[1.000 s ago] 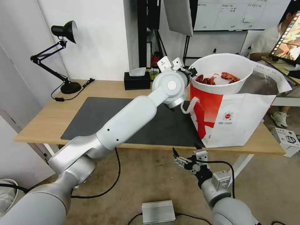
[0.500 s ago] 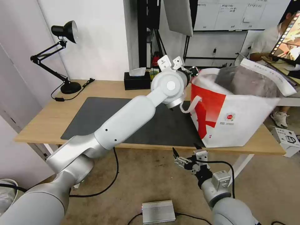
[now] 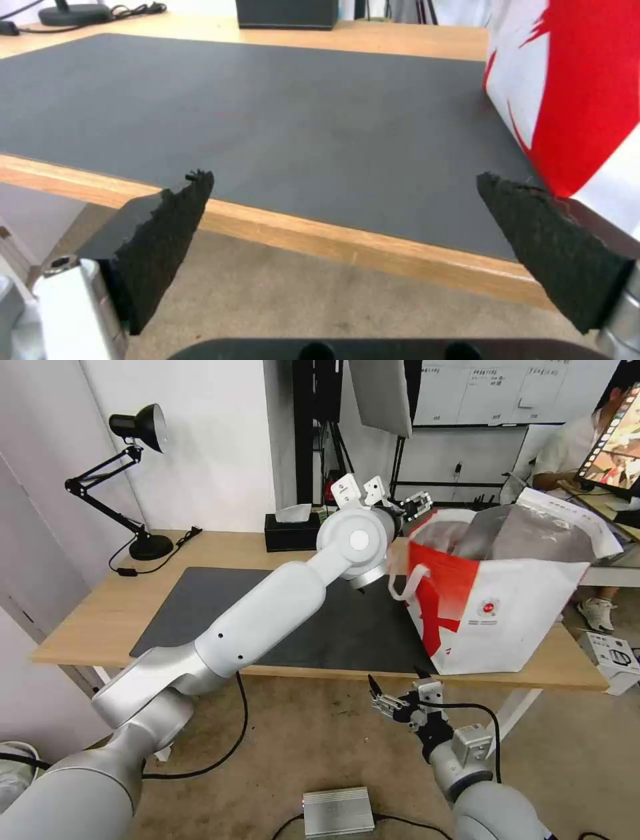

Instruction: Pick up the trash from the table and place it into the takeout bag.

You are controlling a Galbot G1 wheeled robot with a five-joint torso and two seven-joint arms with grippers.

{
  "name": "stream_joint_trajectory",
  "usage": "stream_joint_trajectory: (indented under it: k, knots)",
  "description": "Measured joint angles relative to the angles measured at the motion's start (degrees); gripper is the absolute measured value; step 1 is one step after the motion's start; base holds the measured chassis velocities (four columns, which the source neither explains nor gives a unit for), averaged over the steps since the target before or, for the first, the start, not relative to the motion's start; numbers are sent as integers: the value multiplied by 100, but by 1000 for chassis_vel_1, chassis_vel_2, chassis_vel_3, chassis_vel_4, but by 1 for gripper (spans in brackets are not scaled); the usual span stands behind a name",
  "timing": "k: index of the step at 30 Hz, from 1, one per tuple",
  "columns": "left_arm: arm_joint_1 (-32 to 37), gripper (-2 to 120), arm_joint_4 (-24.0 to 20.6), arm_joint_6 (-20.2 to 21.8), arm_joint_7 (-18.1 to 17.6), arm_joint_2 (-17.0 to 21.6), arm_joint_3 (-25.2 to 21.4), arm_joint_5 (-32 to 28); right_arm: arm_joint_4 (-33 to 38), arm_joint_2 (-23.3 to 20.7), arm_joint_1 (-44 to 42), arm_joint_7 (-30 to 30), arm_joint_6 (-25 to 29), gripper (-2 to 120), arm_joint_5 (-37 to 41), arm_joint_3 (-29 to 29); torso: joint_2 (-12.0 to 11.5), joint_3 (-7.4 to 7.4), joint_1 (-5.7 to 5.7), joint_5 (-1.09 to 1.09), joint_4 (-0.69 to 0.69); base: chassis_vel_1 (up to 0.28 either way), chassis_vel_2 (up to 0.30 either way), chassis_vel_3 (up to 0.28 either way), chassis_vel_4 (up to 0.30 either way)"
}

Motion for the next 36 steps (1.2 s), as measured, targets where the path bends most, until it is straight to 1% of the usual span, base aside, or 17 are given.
stream_joint_trajectory:
  k: [6, 9, 12, 13, 16, 17, 20, 21, 24, 25, 28, 29, 32, 33, 34, 35, 36]
  knots:
    - [94, 100, -125, -4, -2, 142, -2, 1, 0, 0, 0, 0, 0, 100, 0, 0, 0, 0, 0, 0, -1, 0, 0, 0, 0]
    - [147, 100, -266, -4, -3, 325, -7, 23, 0, 1, 0, 0, 0, 100, 0, 0, 0, 0, 0, 0, 0, 0, 0, 0, 0]
    - [284, 100, -497, -11, 20, 574, -77, 127, 0, 0, 0, 0, 0, 100, 0, 0, 0, 0, 0, 0, 0, 0, 0, 0, 0]
    - [284, 100, -497, -11, 20, 574, -77, 127, 0, 0, 0, 0, 0, 100, 0, 0, 0, 0, 0, 0, 0, 0, 0, 0, 0]
    - [516, 100, -804, -30, 72, 926, -158, 232, 0, 0, 0, 0, 0, 100, 0, 0, 0, 0, 0, -1, 0, 0, 0, 0, 0]
    - [516, 100, -804, -30, 72, 926, -158, 232, 0, 0, 0, 0, 0, 100, 0, 0, 0, 0, 0, -1, 0, 0, 0, 0, 0]
    - [804, 100, -1252, -34, 188, 1378, -201, 425, 0, 0, 0, 0, 0, 100, 1, 0, 0, 0, 0, 0, 0, 0, 0, 0, 0]
    - [804, 100, -1252, -34, 188, 1378, -201, 425, 0, 0, 0, 0, 0, 100, 1, 0, 0, 0, 0, 0, 0, 0, 0, 0, 0]
    - [1169, 100, -1720, -13, 274, 1899, -313, 707, 0, 0, 0, -1, 0, 100, 0, 0, 0, 0, 0, -1, 0, 0, 0, 0, 0]
    - [1169, 100, -1720, -13, 274, 1899, -313, 707, 0, 0, 0, -1, 0, 100, 0, 0, 0, 0, 0, -1, 0, 0, 0, 0, 0]
    - [1559, 100, -2123, 110, 295, 2397, -605, 816, 0, 0, 0, 0, 0, 100, 0, 0, 0, 0, 0, 0, 0, 0, 0, 0, 0]
    - [1559, 100, -2123, 110, 295, 2397, -605, 816, 0, 0, 0, 0, 0, 100, 0, 0, 0, 0, 0, 0, 0, 0, 0, 0, 0]
    - [2004, 100, -2402, 239, 438, 2899, -898, 1189, 0, 0, 0, -1, 0, 100, 0, 0, 0, -1, 0, -2, 0, 0, 0, 0, 0]
    - [2004, 100, -2402, 239, 438, 2899, -898, 1189, 0, 0, 0, -1, 0, 100, 0, 0, 0, -1, 0, -2, 0, 0, 0, 0, 0]
    - [2152, 100, -2465, 314, 495, 3065, -998, 1289, 0, 0, 0, -2, 0, 100, 0, 0, 0, 0, 0, -1, 1, 0, 0, 0, 0]
    - [2383, 100, -2546, 368, 656, 3306, -1148, 1468, -1, 0, 0, -1, 0, 100, 0, 0, 1, 0, 0, -2, 0, 0, 0, 0, 0]
    - [2383, 100, -2546, 368, 656, 3306, -1148, 1468, -1, 0, 0, -1, 0, 100, 0, 0, 1, 0, 0, -2, 0, 0, 0, 0, 0]
